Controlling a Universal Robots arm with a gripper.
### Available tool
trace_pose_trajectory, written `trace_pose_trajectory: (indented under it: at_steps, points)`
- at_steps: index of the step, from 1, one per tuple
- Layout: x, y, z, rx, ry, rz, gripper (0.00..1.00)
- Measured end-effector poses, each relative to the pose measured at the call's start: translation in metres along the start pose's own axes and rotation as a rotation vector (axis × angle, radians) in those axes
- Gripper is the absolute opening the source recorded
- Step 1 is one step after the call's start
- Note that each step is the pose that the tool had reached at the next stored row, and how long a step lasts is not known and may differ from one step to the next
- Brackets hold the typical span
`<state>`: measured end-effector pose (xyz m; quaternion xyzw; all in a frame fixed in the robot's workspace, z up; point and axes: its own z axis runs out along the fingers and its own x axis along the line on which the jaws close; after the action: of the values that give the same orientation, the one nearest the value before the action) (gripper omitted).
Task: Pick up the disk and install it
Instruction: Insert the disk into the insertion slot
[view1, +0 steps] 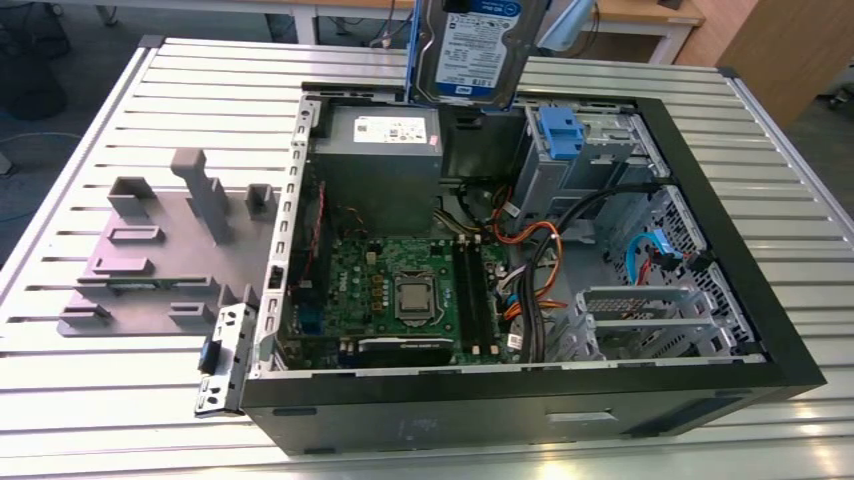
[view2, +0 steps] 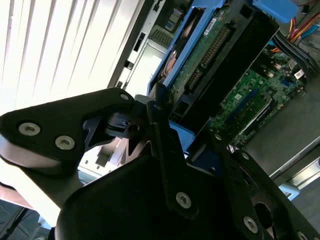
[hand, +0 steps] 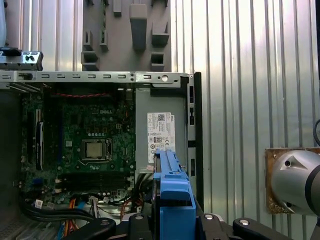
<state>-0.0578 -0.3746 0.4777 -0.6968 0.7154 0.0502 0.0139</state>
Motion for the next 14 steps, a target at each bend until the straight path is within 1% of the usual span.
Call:
trace_pose_trajectory:
  at_steps: [14]
  points:
    - [0.0002,-0.0038,0.0001,0.0000,0.0000,0.000,0.37]
